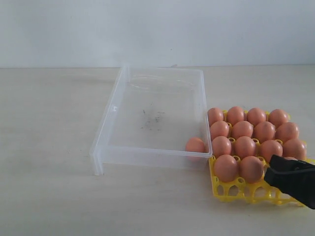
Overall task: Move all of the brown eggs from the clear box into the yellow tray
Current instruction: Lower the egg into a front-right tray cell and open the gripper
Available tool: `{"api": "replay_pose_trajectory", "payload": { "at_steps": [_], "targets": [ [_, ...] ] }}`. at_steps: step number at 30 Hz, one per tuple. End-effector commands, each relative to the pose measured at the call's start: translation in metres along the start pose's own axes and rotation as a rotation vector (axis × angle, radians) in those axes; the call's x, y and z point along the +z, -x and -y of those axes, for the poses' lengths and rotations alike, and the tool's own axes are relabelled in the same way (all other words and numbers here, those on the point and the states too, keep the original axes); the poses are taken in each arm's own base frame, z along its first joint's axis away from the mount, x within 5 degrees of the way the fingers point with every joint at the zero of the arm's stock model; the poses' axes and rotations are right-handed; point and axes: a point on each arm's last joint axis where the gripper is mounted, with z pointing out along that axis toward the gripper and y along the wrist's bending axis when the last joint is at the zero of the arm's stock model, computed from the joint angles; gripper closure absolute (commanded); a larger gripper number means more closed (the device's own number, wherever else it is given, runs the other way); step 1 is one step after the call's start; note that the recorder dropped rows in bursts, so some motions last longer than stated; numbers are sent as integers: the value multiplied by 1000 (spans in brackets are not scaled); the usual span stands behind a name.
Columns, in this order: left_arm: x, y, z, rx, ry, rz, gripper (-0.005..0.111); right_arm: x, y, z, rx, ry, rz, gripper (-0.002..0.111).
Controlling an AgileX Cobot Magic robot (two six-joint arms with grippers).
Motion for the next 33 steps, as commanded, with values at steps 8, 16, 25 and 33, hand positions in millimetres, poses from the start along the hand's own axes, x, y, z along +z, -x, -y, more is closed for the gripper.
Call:
{"api": "replay_pose_trajectory", "payload": {
  "at_steps": [8,16,25,33],
  "targets": [
    [0,-1,0,3,-5,2,103,27,15,-20,-17,12,-90,109],
    [0,-1,0,3,-5,2,103,26,7,-16,-15,-32,-178,109],
    [0,-1,0,3,-5,2,103,54,16,-30,-11,-23,-190,109],
    [0,-1,0,3,-5,2,103,76,2,-31,-65,-11,-240,109]
  ]
}}
